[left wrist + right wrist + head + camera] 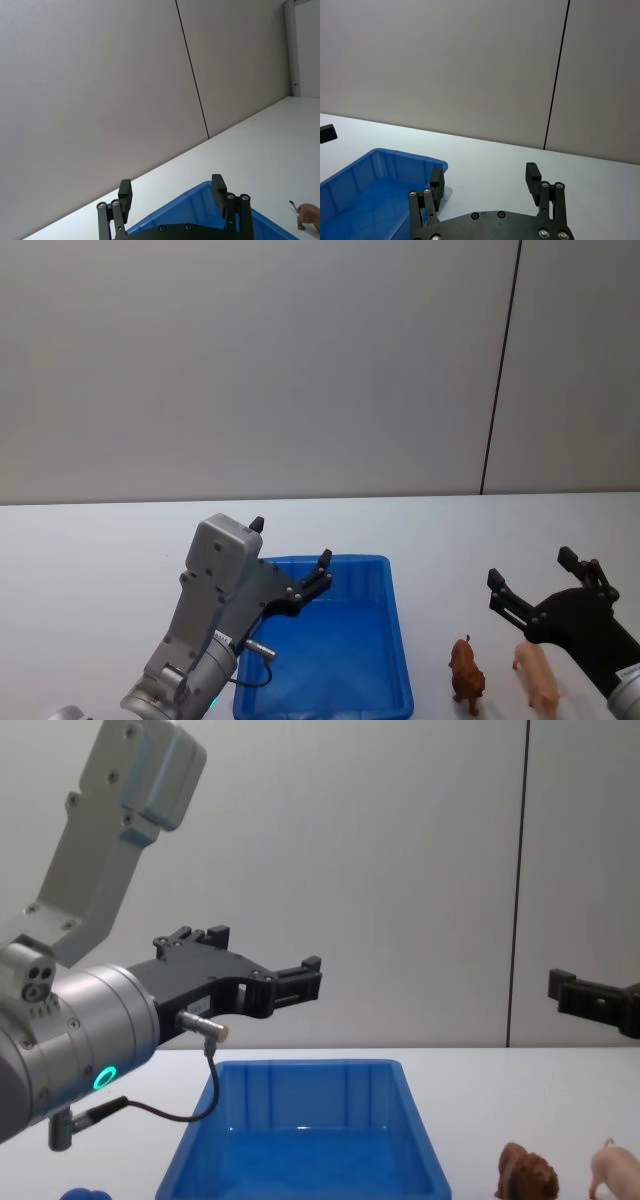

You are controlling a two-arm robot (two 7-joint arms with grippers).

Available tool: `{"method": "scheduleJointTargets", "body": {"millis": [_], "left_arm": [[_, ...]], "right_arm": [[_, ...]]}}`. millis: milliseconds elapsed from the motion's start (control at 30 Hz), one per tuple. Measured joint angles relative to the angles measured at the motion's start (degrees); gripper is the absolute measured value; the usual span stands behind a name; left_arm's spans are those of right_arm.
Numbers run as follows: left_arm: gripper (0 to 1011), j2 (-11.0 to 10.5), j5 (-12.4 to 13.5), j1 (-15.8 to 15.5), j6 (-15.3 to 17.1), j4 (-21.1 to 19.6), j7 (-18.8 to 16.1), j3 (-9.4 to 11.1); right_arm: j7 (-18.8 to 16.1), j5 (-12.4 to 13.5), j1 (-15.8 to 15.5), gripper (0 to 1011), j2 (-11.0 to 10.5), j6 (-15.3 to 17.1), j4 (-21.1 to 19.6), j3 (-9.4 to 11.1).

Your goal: Pick up the two dolls from the table and place them into the box.

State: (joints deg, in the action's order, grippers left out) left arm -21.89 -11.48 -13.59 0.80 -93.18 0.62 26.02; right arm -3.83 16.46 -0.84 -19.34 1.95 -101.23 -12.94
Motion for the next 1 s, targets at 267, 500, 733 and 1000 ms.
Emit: {"method": "scheduleJointTargets", "body": {"millis": [267,500,733,1000], "left_arm": [[1001,0.00,0.00,0.00,0.00,0.00,0.00,0.00],[1001,0.00,0.00,0.00,0.00,0.00,0.00,0.00],[1001,0.00,0.00,0.00,0.00,0.00,0.00,0.00],[1001,0.00,0.00,0.00,0.00,0.00,0.00,0.00]], "right_arm": [[0.00,0.00,0.00,1001,0.00,0.00,0.00,0.00],[0.00,0.00,0.00,1001,0.00,0.00,0.00,0.00],[0.00,0.00,0.00,1001,0.00,0.00,0.00,0.00],[-0.45,0.35,0.01,1001,-0.32,0.30,0.20,0.31]]}}
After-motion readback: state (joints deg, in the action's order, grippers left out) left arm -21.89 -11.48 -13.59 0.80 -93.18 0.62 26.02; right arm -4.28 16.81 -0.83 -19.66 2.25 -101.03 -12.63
